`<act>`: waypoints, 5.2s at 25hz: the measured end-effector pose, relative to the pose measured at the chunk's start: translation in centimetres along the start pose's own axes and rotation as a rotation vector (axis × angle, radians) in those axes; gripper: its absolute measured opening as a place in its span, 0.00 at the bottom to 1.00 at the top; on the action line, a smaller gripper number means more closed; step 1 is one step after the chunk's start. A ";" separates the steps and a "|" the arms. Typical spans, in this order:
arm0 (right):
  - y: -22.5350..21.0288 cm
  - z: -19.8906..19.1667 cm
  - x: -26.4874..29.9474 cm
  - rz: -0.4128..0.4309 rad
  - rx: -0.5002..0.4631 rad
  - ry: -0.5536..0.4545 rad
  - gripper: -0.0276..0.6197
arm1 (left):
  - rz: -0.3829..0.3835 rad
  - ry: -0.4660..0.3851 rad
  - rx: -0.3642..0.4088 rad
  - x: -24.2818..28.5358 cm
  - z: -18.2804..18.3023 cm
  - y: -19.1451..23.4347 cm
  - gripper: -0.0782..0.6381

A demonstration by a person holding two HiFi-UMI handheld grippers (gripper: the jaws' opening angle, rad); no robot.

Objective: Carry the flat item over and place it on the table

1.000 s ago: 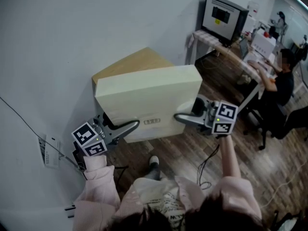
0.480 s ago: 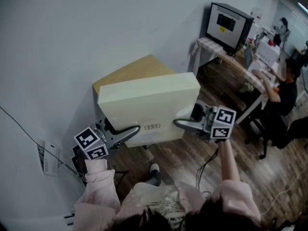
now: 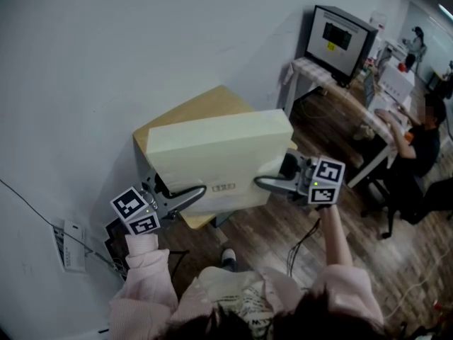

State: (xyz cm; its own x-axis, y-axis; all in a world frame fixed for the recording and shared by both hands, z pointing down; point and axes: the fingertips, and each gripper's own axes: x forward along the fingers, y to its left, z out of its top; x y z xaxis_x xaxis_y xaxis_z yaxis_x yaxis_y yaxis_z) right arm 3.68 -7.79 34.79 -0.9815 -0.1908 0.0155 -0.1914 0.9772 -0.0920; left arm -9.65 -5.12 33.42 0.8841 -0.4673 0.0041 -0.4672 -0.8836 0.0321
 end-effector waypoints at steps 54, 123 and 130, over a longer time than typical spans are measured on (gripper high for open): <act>-21.9 -6.1 5.5 0.104 -0.012 0.149 0.55 | 0.090 0.177 -0.041 9.9 -7.5 19.0 0.62; -23.9 -14.3 7.3 -0.064 0.000 0.356 0.64 | 0.114 0.295 -0.026 8.8 -15.7 22.2 0.69; -23.7 -14.6 7.0 -0.088 0.040 0.358 0.68 | 0.169 0.299 -0.047 7.1 -16.2 22.6 0.70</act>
State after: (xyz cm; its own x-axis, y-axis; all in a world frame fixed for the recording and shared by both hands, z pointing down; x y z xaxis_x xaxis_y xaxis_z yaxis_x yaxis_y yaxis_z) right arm 1.34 -30.91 51.61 -0.9015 -0.2220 0.3716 -0.2816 0.9527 -0.1140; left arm -13.73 -27.89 50.35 0.7619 -0.5711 0.3054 -0.6121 -0.7891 0.0516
